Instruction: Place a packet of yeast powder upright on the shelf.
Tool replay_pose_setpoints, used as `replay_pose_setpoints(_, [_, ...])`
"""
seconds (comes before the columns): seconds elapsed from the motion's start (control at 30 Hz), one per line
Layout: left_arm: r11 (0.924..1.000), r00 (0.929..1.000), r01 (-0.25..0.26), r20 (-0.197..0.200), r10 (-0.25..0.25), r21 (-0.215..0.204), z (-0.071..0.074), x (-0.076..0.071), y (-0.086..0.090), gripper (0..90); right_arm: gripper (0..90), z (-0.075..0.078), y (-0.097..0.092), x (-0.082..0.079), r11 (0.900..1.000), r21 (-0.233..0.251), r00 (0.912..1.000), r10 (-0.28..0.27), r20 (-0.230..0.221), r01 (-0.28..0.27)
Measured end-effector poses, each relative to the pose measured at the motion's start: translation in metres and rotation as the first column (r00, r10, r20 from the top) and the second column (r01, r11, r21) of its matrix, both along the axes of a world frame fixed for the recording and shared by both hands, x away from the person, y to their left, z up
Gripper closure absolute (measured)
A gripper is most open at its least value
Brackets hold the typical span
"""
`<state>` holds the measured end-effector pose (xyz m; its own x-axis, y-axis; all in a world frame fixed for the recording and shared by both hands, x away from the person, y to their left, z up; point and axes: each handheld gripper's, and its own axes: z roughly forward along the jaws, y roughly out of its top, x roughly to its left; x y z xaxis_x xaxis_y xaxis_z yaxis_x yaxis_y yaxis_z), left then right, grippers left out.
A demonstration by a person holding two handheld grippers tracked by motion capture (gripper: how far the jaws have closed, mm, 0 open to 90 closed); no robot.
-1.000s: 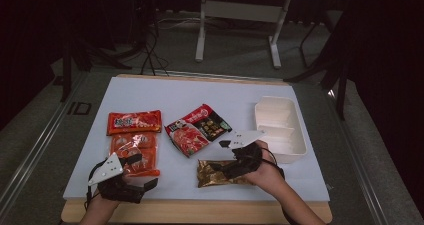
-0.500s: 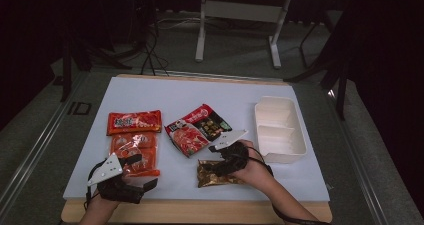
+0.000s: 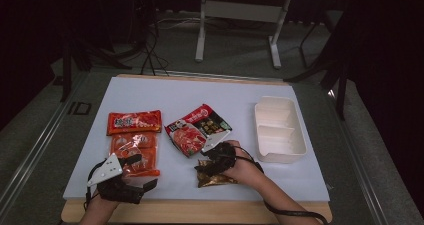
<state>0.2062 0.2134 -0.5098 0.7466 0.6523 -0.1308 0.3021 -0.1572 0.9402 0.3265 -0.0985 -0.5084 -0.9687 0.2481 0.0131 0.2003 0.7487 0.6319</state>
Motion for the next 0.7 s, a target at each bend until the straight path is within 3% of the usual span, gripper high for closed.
replay_pose_setpoints(0.4, [1.0000,1.0000,0.004,-0.004,-0.004,0.002,0.000,0.000,-0.001,2.4,40.3,-0.020,0.000,0.007,0.9960,-0.088,0.9988,-0.015,-0.046,0.011])
replay_pose_setpoints(0.53, [1.0000,1.0000,0.004,-0.007,-0.004,0.000,-0.001,0.001,-0.001,2.4,47.9,-0.022,0.002,0.008,0.9952,-0.098,0.9973,-0.001,-0.074,-0.006])
replay_pose_setpoints(0.67, [1.0000,1.0000,0.005,-0.008,-0.005,0.000,-0.001,0.001,-0.001,2.4,49.7,-0.022,0.004,0.007,0.9929,-0.118,0.9982,0.001,-0.060,-0.008])
replay_pose_setpoints(0.7, [1.0000,0.9999,0.007,-0.008,-0.007,0.001,-0.001,0.001,-0.001,2.4,56.6,-0.020,0.004,0.005,0.9909,-0.133,0.9987,0.014,-0.049,-0.020])
